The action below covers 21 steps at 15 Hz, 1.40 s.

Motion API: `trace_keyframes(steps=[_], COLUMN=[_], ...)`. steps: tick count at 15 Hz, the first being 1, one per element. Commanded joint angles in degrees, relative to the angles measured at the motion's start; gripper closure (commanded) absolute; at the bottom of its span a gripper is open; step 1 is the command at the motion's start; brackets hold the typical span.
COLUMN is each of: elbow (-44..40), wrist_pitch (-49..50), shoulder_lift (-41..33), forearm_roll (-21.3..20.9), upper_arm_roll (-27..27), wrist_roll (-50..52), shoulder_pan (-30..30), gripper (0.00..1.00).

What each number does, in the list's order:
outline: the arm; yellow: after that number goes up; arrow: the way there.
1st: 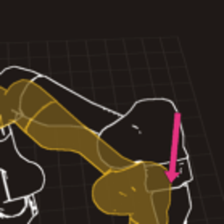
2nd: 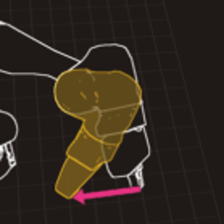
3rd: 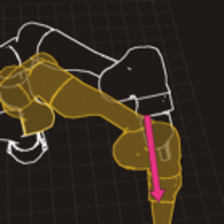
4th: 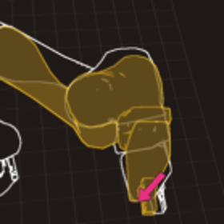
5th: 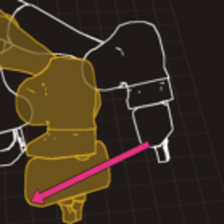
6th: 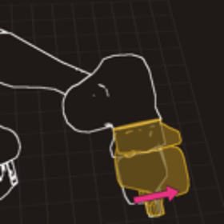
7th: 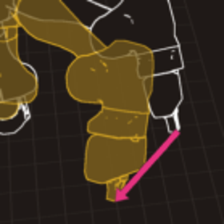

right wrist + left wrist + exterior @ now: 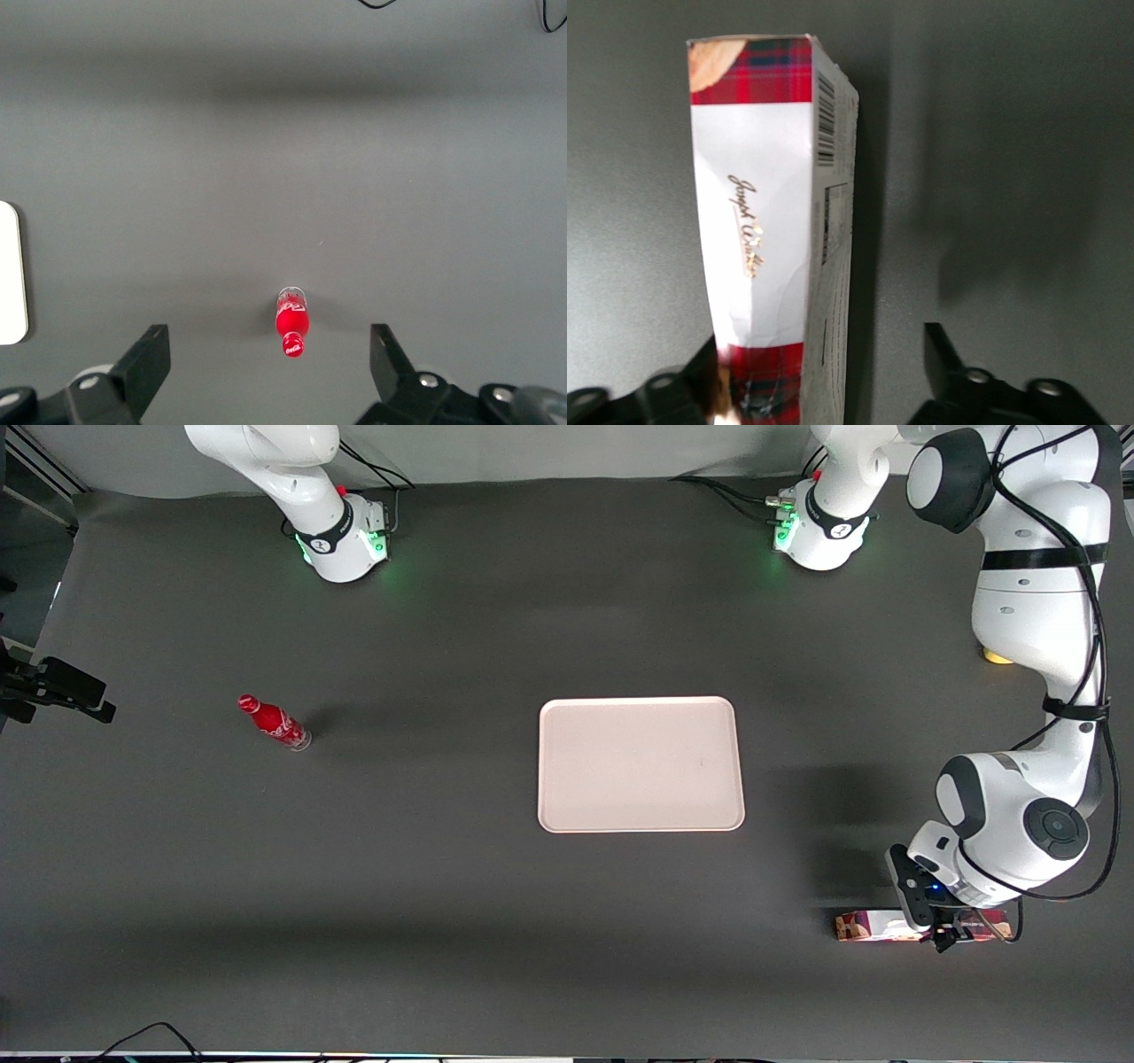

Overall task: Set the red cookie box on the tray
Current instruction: 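Close the left gripper on one end of the cookie box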

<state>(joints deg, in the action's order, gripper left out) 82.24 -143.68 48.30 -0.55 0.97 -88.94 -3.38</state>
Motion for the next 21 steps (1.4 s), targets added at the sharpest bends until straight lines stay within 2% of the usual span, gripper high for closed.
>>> trace_keyframes(steps=[1, 5, 11, 15, 21], elbow=[-1.55, -1.47, -1.64, -1.73, -2.08], wrist_pitch=[-0.28, -3.88, -2.22, 7.07, 28.42], shoulder_lift=[0.75, 1.10, -1.44, -6.71, -18.39], forearm_roll=[0.73, 0.64, 2.13, 2.49, 2.14], upper_arm_roll=[0.08, 0.08, 0.43, 0.43, 0.34], wrist_roll=[-1.58, -1.50, -0.27, 1.66, 4.74], shoulder_pan=[0.04, 0.04, 0.04, 0.21, 0.65], gripper=[0.97, 1.00, 1.00, 1.00, 1.00])
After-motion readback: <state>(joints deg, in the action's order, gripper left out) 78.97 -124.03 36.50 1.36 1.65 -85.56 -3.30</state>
